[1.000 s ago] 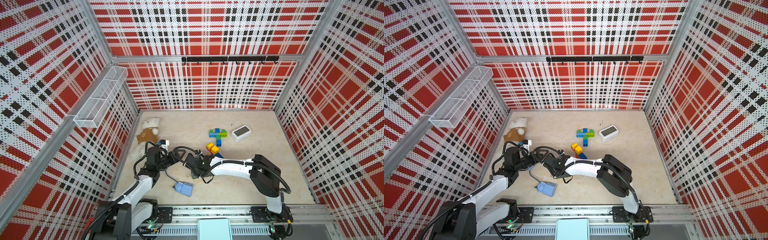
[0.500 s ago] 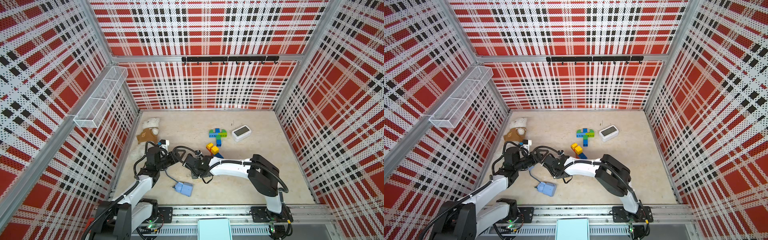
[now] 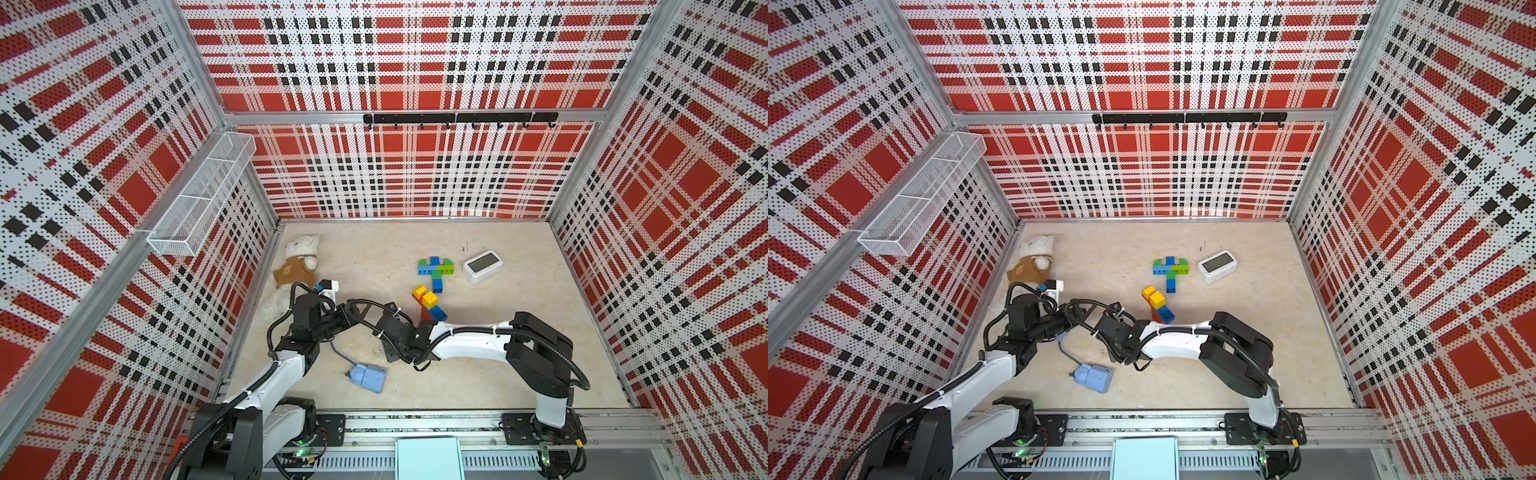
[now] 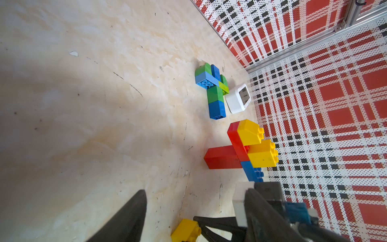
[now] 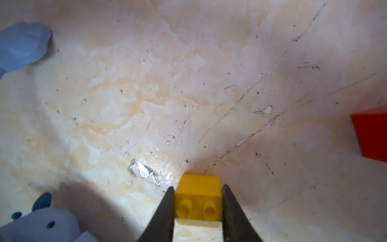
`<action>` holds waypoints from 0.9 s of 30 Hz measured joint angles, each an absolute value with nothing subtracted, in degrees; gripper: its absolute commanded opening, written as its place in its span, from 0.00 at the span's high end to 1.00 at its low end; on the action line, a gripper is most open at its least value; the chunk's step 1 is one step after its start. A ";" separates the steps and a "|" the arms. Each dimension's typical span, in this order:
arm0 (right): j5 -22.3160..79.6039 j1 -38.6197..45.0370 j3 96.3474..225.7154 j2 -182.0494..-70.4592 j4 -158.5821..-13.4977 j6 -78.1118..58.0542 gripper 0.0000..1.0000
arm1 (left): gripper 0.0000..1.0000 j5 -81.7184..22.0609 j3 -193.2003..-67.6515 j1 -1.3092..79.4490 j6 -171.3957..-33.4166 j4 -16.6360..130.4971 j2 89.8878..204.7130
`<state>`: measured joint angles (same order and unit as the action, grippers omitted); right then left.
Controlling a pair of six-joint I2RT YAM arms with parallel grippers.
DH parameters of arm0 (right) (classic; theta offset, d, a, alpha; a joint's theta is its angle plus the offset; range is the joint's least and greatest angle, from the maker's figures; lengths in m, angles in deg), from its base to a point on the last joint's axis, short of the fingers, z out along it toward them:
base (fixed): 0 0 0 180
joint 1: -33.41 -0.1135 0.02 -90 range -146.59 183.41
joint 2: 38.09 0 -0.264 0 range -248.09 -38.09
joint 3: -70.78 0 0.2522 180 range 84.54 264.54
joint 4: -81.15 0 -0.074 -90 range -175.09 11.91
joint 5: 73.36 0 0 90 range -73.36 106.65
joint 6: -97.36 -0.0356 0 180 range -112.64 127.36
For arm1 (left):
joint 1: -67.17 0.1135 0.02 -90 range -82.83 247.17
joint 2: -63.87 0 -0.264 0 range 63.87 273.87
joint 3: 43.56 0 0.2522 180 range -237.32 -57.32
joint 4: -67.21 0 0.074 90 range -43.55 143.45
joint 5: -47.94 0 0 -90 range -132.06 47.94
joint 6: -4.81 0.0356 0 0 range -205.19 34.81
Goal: Assemble a fork with lego
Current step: Pick up the lego brick from the center of the board, then assemble the lego brick with the lego brick.
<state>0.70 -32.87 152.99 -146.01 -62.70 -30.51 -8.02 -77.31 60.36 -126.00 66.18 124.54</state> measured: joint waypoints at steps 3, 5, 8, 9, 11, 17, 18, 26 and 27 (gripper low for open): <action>-0.92 -32.89 149.53 -140.35 -64.62 -25.97 0.77 | 0.24 -9.37 -78.99 59.25 -125.44 64.06 124.21; -2.34 -32.87 148.13 -135.08 -66.35 -22.53 0.78 | 0.24 -10.81 -81.53 57.56 -124.67 62.16 124.21; -4.59 -32.89 147.39 -127.56 -70.65 -16.41 0.88 | 0.24 -13.63 -87.23 53.48 -122.68 59.16 124.27; -5.49 -32.89 147.30 -125.09 -72.03 -14.01 0.94 | 0.24 -14.35 -89.40 51.92 -121.87 58.27 124.47; -6.64 -32.89 147.22 -121.53 -73.14 -10.60 1.00 | 0.27 -15.40 -93.48 48.93 -120.41 57.50 125.54; -7.89 -32.87 145.29 -111.08 -72.62 -2.93 1.00 | 0.32 -15.05 -102.01 41.50 -116.34 56.83 132.91; -8.48 -32.87 145.42 -110.03 -71.92 -2.14 1.00 | 0.33 -14.86 -102.77 40.67 -115.82 56.56 134.13; -2.45 -24.48 147.26 -109.29 -60.58 1.82 1.00 | 0.46 -12.12 -111.56 34.53 -111.43 51.69 145.80; 0.24 -21.77 147.22 -109.29 -59.33 1.77 1.00 | 0.49 -12.19 -112.50 33.89 -110.84 50.77 146.63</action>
